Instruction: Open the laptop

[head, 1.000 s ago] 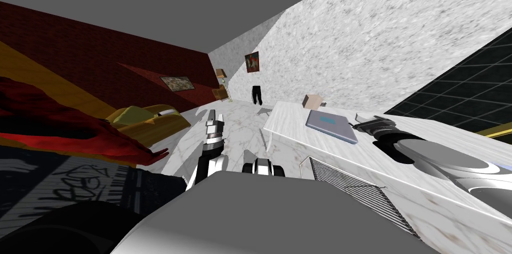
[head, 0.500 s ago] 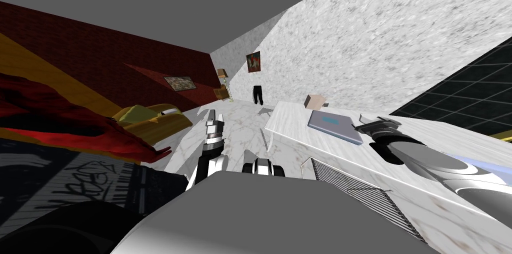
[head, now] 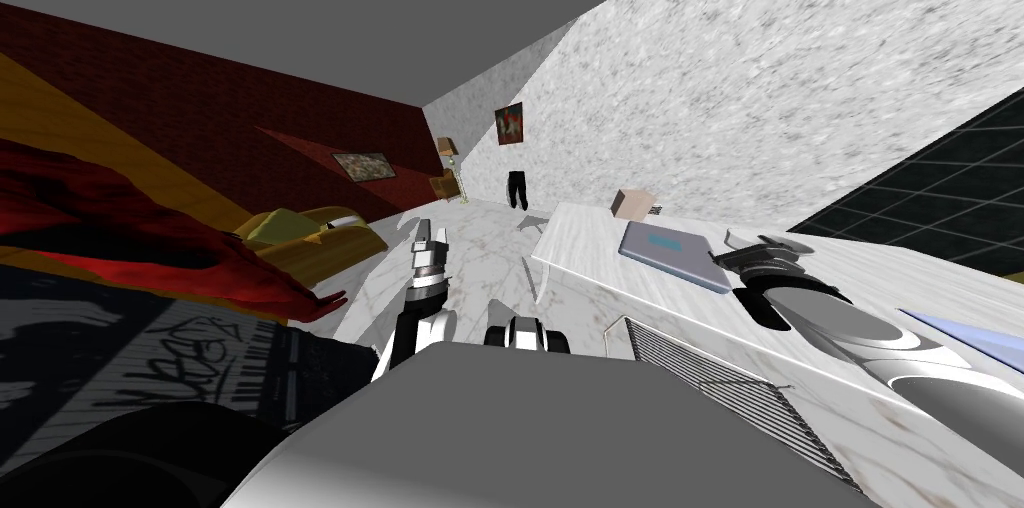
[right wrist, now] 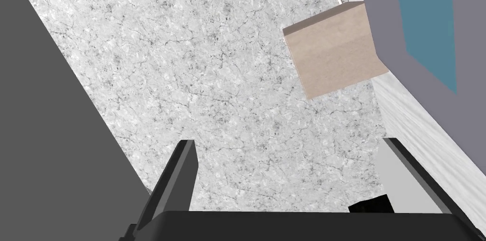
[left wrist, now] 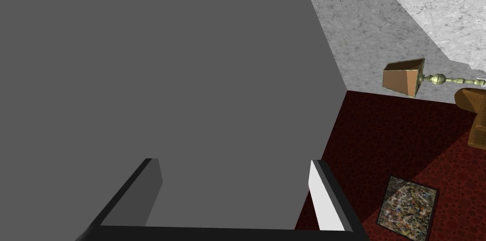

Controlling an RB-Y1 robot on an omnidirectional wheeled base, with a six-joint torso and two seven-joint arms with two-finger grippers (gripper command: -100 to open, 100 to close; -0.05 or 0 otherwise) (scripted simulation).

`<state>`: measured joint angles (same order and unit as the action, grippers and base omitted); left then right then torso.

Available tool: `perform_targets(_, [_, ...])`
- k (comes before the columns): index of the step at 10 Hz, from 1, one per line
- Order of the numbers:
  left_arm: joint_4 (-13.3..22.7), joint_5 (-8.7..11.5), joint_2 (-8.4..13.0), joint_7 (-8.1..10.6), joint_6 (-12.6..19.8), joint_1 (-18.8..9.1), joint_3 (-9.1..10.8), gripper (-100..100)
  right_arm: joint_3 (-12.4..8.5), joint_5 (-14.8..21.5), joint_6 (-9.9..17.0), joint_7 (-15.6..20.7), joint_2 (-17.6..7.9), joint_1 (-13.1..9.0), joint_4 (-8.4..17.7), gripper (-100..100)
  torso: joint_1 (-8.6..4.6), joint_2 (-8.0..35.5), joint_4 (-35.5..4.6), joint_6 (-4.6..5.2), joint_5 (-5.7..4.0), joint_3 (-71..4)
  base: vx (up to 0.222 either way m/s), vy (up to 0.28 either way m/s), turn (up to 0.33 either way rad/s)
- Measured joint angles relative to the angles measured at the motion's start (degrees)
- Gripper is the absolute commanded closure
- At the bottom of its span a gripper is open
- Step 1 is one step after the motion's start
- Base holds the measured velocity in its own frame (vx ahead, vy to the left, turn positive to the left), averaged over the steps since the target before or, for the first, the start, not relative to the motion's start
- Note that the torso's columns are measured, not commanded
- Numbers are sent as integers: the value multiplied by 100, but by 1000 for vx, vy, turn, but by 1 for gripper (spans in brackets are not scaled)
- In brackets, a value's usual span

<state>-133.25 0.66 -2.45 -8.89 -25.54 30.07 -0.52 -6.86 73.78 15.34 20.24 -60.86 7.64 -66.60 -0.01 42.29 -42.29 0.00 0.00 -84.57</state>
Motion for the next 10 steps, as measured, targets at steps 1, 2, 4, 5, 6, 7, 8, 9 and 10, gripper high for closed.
perform_targets(1, [0,0,0,0,0,0,0,0,15,60,99,58,32,5,0,-100,1,0,0,0,0,0,-1,6,4])
perform_targets(2, [0,0,0,0,0,0,0,0,17,66,123,72,36,6,0,-100,-1,0,0,0,0,0,0,0,0])
perform_targets(4, [0,0,0,0,0,0,0,0,-25,-61,45,98,-92,23,2,-100,10,-3,0,1,4,-3,17,46,-47])
perform_targets(5, [0,0,0,0,0,0,0,0,-63,-191,-43,133,-214,40,2,-100,15,-3,1,-1,5,-2,19,68,-48])
perform_targets(6, [0,0,-1,0,0,0,0,0,-111,-260,-140,114,-340,64,19,-100,13,-2,1,-1,4,-2,27,64,-34])
perform_targets(7, [0,0,0,0,0,0,0,0,-132,-251,-229,63,-413,25,77,-100,4,-4,1,-2,1,-2,25,59,-32])
perform_targets(8, [0,0,0,0,0,0,0,0,-163,-207,-377,-20,-522,-82,215,-100,-2,-2,1,-1,0,-2,20,48,-32])
perform_targets(9, [0,0,0,0,0,0,0,0,-208,-216,-488,-72,-607,-93,257,-100,-6,1,0,0,-3,1,9,20,-8])
perform_targets(10, [0,0,0,0,0,0,0,0,-214,-219,-507,-80,-615,-92,258,0,-12,4,-1,-1,-5,3,2,5,2])
